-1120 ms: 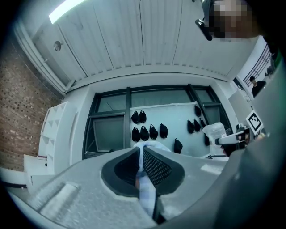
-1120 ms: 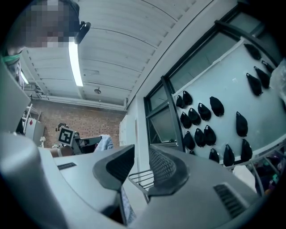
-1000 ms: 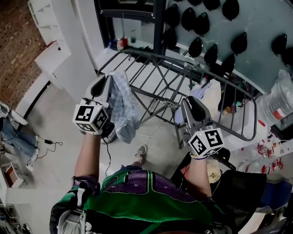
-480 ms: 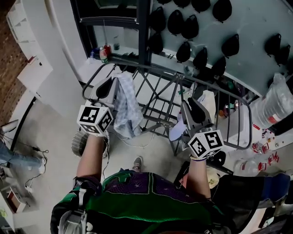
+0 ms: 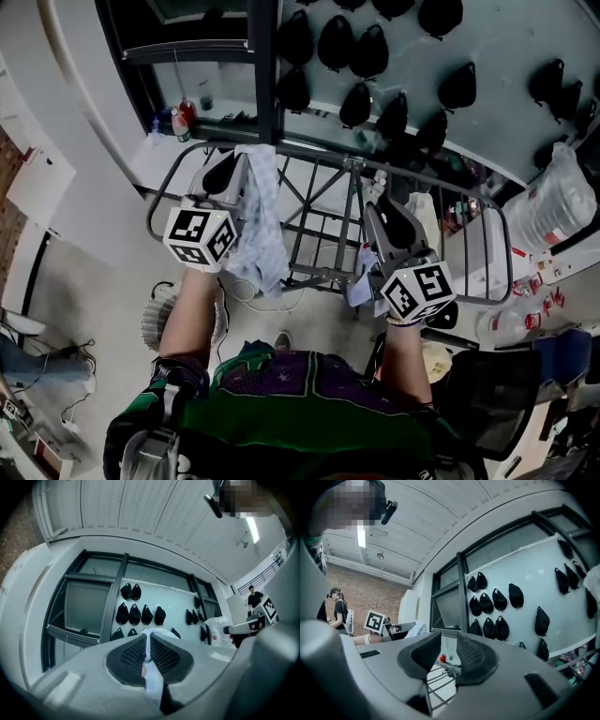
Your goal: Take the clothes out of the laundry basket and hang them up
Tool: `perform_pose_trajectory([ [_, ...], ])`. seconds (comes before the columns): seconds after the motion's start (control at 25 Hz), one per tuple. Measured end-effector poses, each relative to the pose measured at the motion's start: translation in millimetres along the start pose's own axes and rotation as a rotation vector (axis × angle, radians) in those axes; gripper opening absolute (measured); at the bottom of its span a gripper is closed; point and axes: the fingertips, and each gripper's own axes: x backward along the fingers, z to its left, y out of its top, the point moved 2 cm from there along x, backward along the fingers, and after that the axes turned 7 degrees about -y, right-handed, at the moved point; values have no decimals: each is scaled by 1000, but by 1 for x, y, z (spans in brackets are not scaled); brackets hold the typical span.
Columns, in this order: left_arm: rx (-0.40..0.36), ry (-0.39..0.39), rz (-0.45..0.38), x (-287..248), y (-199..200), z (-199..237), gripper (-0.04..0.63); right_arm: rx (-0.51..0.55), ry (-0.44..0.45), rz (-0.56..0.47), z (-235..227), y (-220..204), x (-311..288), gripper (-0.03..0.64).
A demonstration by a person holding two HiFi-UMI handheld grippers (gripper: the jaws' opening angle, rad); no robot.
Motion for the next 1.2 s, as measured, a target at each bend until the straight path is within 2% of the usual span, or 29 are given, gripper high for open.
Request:
perform_pose_trajectory([
  [0.36, 35, -26, 7, -51, -22, 31, 31, -3, -28, 39, -16, -18, -34, 91],
  [0.76, 17, 16, 22, -119, -36, 57, 30, -23, 14, 33, -64, -26, -87, 91],
  [0.96, 30, 40, 98, -149, -73, 76, 31, -31, 52, 58, -82, -36, -120, 91],
  [1.2, 122, 43, 252, -152, -150, 84, 31, -56, 82, 116, -90, -64, -141, 91],
])
